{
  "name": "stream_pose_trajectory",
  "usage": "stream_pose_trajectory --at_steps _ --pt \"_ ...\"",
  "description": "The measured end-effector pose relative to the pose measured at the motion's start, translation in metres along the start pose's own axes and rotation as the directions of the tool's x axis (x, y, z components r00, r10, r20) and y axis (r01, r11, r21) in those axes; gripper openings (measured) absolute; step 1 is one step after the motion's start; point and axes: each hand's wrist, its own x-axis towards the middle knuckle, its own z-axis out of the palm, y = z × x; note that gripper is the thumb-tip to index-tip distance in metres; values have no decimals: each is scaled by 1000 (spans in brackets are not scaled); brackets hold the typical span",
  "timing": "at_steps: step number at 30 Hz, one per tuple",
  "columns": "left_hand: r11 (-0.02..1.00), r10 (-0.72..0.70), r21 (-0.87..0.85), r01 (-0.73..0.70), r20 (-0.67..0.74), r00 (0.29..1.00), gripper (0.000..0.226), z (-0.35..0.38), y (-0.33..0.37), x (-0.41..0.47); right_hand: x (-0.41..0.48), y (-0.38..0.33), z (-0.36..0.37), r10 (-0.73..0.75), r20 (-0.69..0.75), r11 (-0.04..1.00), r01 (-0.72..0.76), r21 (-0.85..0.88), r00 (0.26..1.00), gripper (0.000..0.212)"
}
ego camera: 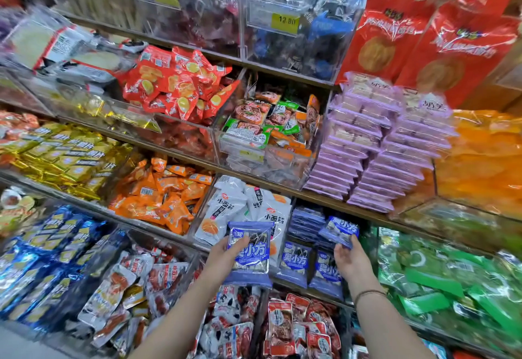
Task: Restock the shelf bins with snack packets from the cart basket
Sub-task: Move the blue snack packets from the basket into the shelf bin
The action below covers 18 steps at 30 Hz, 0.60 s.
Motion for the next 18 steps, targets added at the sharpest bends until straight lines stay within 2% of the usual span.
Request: stream_pose_trajectory --at_steps 1,2,3,5,7,8,11,13,15,18 --pt "1000 1 8 -2 10 1000 66 0 1 0 6 0 1 -32 20 999 32 6 999 39" --pt "1000 -5 14 5 21 1000 58 0 2 0 11 -3 2 8 33 992 -12 125 999 41" --pt "1000 -8 15 8 28 1000 54 0 2 0 15 -5 4 24 87 989 -36 145 996 41" --pt "1000 -20 10 20 24 1000 59 1 1 1 15 -2 0 -36 89 999 36 1 995 35" --pt "1000 -28 6 28 13 1000 57 1 -1 3 10 -4 5 -47 39 991 42 123 998 34" --pt "1000 -29 5 29 12 1000 50 1 -2 4 11 -7 7 -38 40 971 27 237 998 35" --pt "1000 -6 -7 5 -6 1000 24 2 -5 8 5 -13 5 -12 99 961 -16 278 995 45" --pt "1000 20 9 -20 -31 999 21 3 -5 8 -2 -9 -1 28 132 982 -52 182 991 51" --pt "1000 29 8 -29 -18 999 21 3 -6 9 -14 3 -6 37 181 999 -37 -5 983 51" --pt "999 46 11 -46 -15 999 16 3 -7 11 -43 24 -3 35 290 919 83 -384 956 40"
